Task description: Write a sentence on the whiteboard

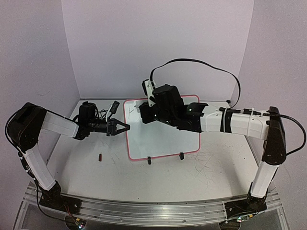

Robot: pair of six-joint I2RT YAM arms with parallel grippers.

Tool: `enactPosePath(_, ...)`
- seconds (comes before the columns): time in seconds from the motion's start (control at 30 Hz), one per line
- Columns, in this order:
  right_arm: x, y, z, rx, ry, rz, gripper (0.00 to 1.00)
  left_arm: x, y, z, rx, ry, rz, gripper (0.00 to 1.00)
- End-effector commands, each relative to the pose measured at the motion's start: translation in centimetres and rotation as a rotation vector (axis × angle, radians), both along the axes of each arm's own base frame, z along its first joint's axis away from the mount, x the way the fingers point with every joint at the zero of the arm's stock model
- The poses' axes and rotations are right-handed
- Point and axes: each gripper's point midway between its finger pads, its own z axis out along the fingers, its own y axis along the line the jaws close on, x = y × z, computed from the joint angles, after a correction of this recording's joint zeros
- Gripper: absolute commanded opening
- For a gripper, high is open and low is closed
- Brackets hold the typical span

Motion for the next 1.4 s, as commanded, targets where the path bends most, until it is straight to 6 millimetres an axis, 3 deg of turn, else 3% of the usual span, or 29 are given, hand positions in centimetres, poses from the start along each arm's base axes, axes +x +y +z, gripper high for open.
enactPosePath(0.0, 0.5, -0.1, 3.2, 0.075, -0.047, -0.005, 0.0, -0.1, -0.5, 0.1, 0.009, -0.032, -0.003, 0.0)
enactPosePath(0.67, 1.0, 1.2, 2.3, 0.059, -0.036, 0.016, 0.0, -0.1, -0.5, 0.2, 0.008, -0.034, -0.002, 0.0)
enactPosePath(1.37, 0.9, 0.7, 0.0, 0.004, 0.014, -0.002, 0.0, -0.1, -0.5, 0.4, 0.006, -0.038, -0.002, 0.0)
